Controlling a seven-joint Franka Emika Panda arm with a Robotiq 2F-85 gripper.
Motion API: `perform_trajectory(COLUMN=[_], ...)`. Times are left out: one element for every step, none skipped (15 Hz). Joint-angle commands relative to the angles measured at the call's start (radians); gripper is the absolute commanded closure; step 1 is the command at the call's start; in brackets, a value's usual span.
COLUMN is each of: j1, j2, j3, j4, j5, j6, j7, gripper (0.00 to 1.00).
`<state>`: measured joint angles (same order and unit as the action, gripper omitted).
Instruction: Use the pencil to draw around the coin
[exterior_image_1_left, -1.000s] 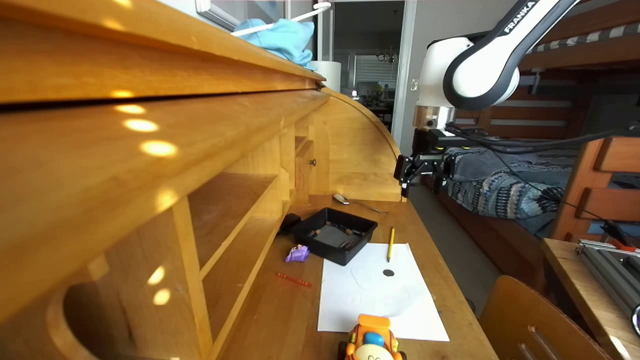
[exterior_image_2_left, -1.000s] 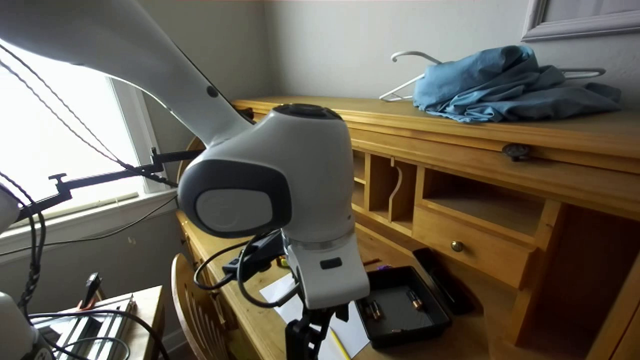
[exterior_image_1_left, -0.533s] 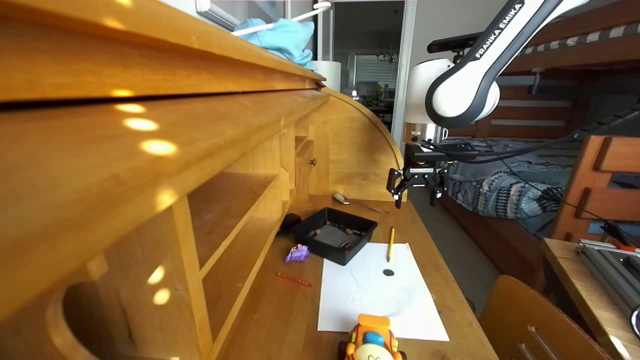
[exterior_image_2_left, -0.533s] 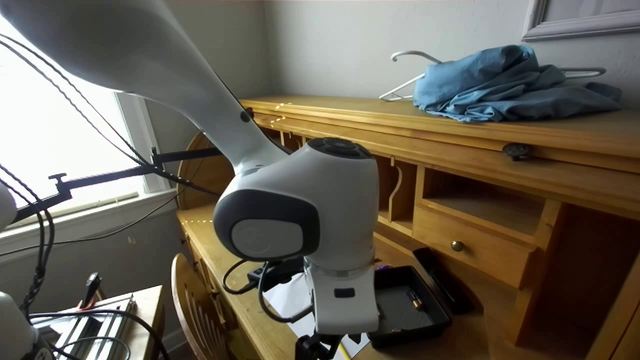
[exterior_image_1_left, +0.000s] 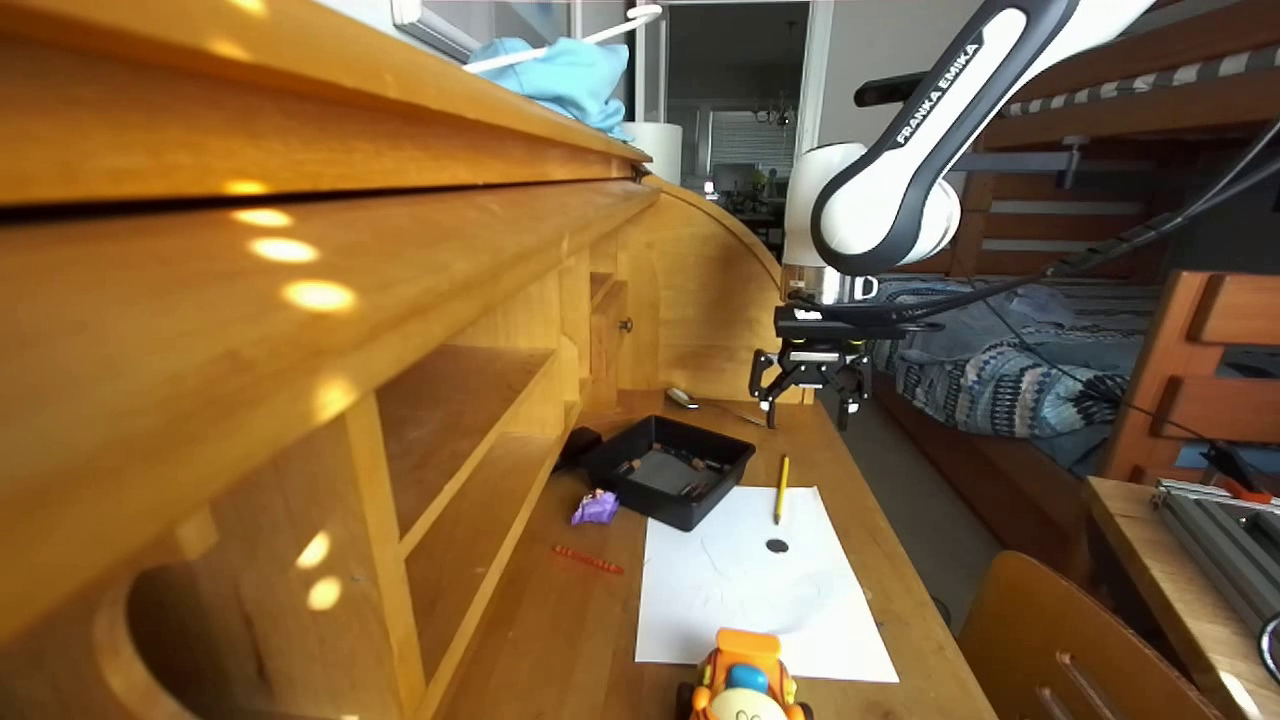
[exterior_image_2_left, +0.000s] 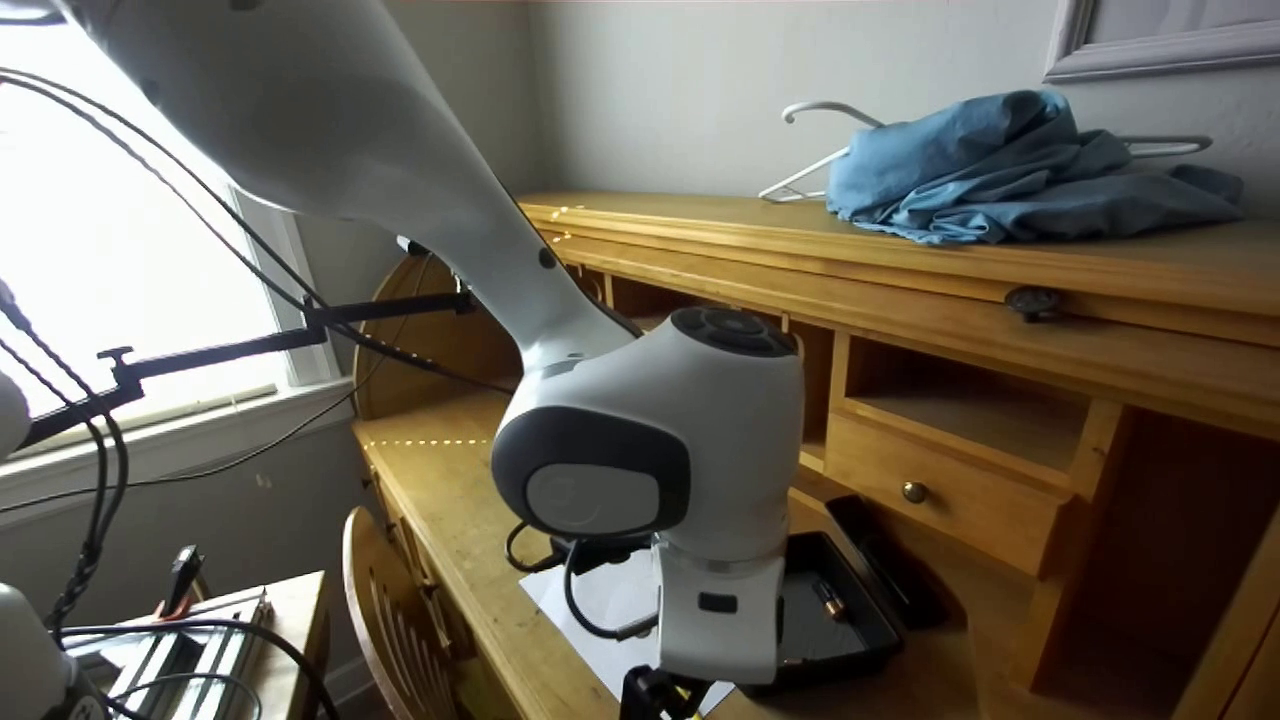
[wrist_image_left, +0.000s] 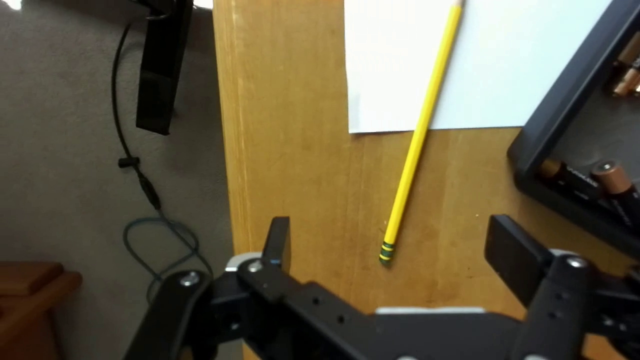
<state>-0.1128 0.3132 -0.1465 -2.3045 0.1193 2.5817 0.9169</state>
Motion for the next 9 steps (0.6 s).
perform_trajectory(j1=[0.032,0.038,0.044,0.051,0.056,0.055,0.057,0.058,0.06], j2=[0.062,0.073,0.082,0.093,0.103,0.117,0.126,0.135,0.144], j3=[-0.032,-0.038,-0.044,-0.05,-0.055,-0.053,-0.054,-0.054,-0.056], j4=[0.068,0.082,0.091,0.098,0.106,0.113,0.118,0.123,0.128], j5=[0.001,-0.006,-0.007,-0.009,-0.009,0.001,0.007,0.013,0.016], j6=[-0.016,-0.019,-0.02,-0.016,-0.014,-0.01,-0.014,-0.019,-0.028], j7=[0.038,0.042,0.048,0.053,0.056,0.052,0.056,0.063,0.078], gripper=[0.0,0.0,0.0,0.0,0.0,0.0,0.0,0.0,0.0])
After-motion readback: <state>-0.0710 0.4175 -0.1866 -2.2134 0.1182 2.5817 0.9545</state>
